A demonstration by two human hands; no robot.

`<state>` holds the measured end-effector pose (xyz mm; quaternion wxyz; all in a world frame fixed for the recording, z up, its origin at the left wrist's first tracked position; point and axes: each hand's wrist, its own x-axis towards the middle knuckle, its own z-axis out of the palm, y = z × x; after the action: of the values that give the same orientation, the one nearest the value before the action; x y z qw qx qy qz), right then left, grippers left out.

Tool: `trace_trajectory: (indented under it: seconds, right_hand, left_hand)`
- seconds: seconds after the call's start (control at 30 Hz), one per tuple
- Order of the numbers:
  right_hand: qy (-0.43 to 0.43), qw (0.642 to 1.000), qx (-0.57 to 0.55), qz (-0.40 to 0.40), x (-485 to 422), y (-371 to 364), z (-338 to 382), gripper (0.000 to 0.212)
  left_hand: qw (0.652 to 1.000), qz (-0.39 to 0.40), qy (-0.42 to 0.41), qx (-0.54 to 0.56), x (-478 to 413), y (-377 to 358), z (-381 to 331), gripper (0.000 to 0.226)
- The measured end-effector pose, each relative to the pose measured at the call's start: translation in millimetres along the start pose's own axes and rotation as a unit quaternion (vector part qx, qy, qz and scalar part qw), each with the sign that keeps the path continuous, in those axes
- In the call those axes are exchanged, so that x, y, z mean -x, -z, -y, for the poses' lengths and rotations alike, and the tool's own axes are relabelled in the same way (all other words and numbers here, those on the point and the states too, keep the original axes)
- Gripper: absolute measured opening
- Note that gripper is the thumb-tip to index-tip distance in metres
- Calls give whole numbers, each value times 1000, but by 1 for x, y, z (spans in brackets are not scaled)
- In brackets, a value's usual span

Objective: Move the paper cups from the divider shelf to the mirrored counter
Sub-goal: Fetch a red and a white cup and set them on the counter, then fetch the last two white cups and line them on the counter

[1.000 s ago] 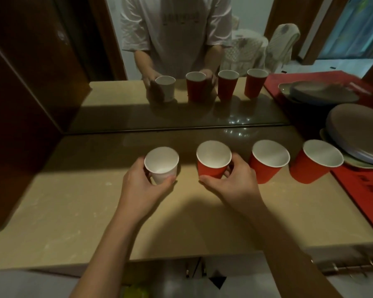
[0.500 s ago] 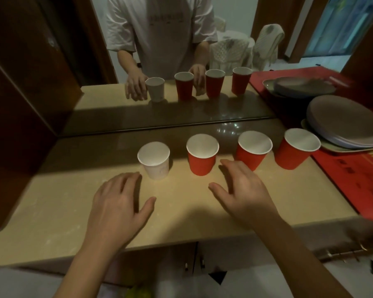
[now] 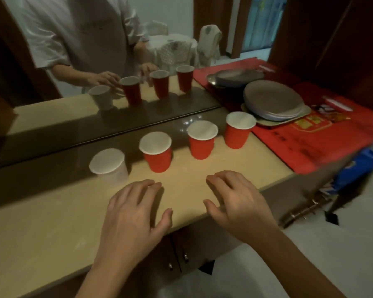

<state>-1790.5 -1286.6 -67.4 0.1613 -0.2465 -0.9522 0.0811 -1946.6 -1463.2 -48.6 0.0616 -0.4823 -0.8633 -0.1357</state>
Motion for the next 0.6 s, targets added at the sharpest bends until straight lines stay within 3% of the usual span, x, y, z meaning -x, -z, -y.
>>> trace_trajectory:
  seconds: [0.27,0.6]
  right_hand:
    - [-183,979,49,-78,93,48,-86,52]
    - [-400,890,137,-172,292,132,-189,50]
  left_hand:
    - [978,7,-199,70,-45,-34,-115,51]
    - [896,45,-420,136,-33,-76,-352,53]
